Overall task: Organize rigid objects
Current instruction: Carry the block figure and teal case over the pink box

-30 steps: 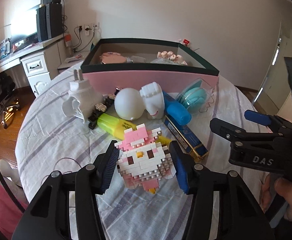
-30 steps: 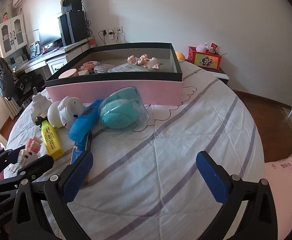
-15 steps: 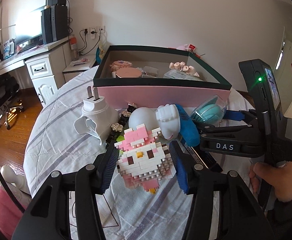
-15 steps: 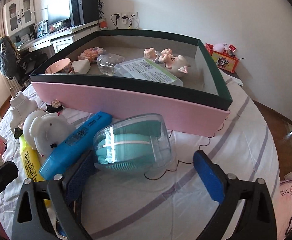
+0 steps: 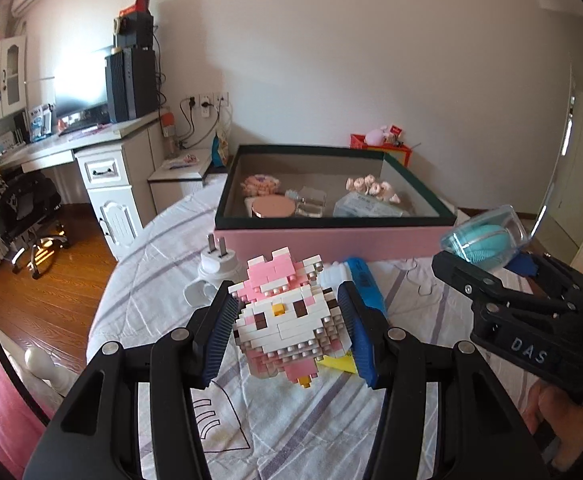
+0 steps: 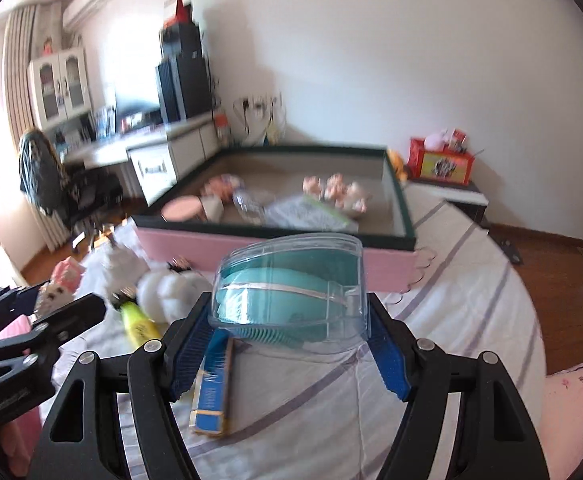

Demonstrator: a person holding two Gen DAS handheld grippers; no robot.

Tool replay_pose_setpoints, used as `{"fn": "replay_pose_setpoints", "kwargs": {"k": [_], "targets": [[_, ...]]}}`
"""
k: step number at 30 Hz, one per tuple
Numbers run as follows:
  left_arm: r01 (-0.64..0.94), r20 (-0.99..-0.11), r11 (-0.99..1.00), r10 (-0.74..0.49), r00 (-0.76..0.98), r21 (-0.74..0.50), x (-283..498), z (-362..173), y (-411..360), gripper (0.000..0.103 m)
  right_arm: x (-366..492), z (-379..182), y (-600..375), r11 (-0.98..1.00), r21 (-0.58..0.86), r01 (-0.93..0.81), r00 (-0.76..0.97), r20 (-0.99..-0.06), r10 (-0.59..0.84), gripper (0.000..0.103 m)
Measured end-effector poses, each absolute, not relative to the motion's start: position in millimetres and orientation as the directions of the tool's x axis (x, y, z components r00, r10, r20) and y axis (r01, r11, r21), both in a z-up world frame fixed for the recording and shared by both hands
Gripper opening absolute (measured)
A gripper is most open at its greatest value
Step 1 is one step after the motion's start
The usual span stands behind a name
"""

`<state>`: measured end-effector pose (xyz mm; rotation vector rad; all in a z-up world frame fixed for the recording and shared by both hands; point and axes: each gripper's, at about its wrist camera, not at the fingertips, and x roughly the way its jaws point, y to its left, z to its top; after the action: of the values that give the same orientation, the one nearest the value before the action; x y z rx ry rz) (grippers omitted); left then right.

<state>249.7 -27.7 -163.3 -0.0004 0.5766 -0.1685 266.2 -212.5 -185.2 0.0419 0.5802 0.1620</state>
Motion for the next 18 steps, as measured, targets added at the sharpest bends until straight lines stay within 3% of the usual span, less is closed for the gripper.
{"fn": "replay_pose_setpoints", "kwargs": {"k": [8,18], "targets": [[0.129,-0.377,0.992,-0.122,0.918,-0.009,201,-112,-32,0.053,209,-132,-200,0.986,0.086,-0.145,0.902,-0.398,0.167,0.074],[0.138,-0.300,0.990,-0.125,0.946,0.022,161,-83,-38,0.053,169,-95,-197,0.989,0.060,-0.133,0.941,-0.304,0.145,0.074]]}}
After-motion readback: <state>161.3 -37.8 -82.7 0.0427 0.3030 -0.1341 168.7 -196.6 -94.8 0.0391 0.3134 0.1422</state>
